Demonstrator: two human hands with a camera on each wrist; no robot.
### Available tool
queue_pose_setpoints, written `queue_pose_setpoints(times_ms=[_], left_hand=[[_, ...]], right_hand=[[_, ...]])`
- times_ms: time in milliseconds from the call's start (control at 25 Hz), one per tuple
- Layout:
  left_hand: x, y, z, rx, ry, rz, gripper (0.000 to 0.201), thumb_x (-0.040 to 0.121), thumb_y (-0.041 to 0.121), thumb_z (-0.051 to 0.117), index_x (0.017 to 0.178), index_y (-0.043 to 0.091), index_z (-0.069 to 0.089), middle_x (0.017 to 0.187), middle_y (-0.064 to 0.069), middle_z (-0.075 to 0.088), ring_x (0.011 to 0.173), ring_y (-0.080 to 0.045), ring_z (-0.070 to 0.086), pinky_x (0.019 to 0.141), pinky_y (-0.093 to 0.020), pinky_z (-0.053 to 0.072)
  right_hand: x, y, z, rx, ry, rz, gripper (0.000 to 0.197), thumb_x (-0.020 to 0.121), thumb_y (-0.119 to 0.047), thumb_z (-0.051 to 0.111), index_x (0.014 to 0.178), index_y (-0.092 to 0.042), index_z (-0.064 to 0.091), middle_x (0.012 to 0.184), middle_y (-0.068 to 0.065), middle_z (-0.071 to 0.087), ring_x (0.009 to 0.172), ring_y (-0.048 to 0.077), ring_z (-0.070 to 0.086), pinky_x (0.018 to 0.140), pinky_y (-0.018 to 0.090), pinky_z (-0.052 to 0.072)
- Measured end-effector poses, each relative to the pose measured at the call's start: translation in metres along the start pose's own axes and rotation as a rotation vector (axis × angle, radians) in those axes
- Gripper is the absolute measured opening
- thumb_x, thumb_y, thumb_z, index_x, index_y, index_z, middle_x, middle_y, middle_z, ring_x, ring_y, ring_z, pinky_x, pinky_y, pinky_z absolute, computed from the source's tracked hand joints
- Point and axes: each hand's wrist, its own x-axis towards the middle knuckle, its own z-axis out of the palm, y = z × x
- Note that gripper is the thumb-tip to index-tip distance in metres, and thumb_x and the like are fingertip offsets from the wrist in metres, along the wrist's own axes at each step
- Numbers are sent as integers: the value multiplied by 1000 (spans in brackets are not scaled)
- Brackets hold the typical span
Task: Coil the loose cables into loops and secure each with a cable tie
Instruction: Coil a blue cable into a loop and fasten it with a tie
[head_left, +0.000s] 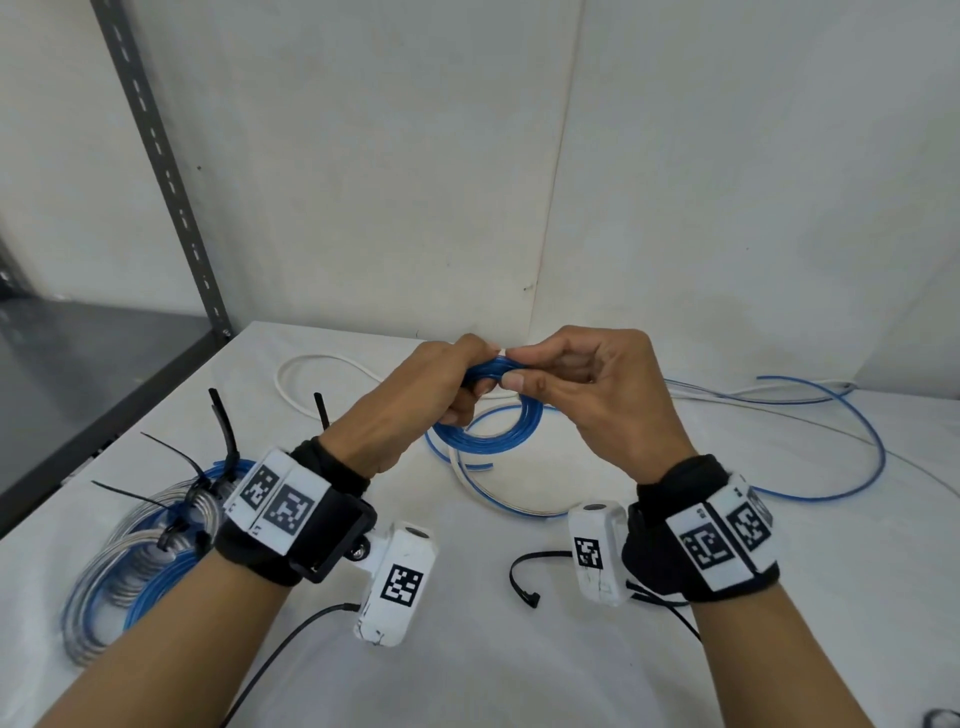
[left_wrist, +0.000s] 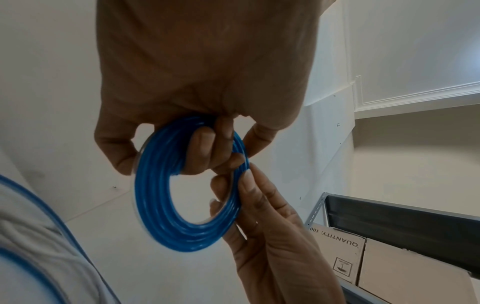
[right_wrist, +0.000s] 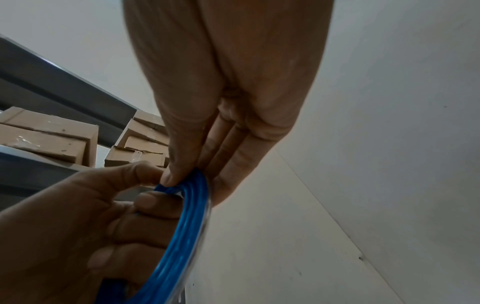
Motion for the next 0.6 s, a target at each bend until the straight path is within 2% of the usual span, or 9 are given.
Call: queue_pose_setpoints(times_ms=[80,160,240,280,360,440,480,520,600], left_hand=[[1,-1,0,5,-3,-6,57,85,45,45,94,-10,58,82,-15,36,50,-13,31,54,-24,31],[0,-2,0,39,4,-29,44,93,40,46,80,-1,54,75,-13,36,50,-12,30,54,-25,29],[0,-4,0,98,48,-54,36,100,32,46,70,13,47,64,-1,38,49,-10,30,55,-27,27],[0,-6,-1,129,64,-56,36,101,30,45,68,16,45,60,3,39,49,-10,30,55,-27,27],[1,-8,-1,125,52,-61,35,101,30,46,68,16,45,61,4,41,49,-10,31,56,-27,28],[1,-7,-1,101,43,-63,35,101,30,46,70,15,46,64,1,41,49,-10,31,57,-27,27],[1,-6,-2,94,44,-61,35,101,30,46,70,14,46,64,0,41,50,-10,30,57,-27,27],[0,-5,-1,85,41,-57,34,101,30,46,71,14,46,65,-1,40,50,-11,30,57,-28,27],[0,-5,-1,68,37,-49,33,100,30,46,73,12,47,69,-5,40,51,-12,30,58,-28,27]], right_hand=[[0,2,1,-7,1,7,18,81,1,80,91,-14,77,89,7,80,86,22,77,84,36,62],[-3,3,-1,-32,-10,65,14,84,-7,79,97,-13,77,90,7,80,86,23,77,81,36,62],[-5,5,-9,-106,-57,202,19,85,-19,79,102,-12,76,87,7,79,82,21,77,74,31,61],[-5,7,-14,-152,-96,283,21,84,-21,80,102,-10,76,84,6,79,78,18,76,70,28,59],[-7,10,-20,-296,-247,431,15,83,-15,82,95,-8,77,78,4,78,69,13,71,63,21,53],[-12,13,-19,-533,-510,564,13,80,-11,84,90,-13,77,79,3,77,68,8,65,62,19,48],[-15,14,-16,-677,-634,608,17,76,-16,87,90,-16,77,82,0,77,69,6,64,64,17,46],[-20,16,-14,-809,-719,629,22,73,-21,90,90,-18,76,82,-5,75,69,3,62,64,16,45],[-25,22,-10,-944,-783,641,27,69,-26,93,89,-19,76,78,-11,69,69,0,59,64,16,43]])
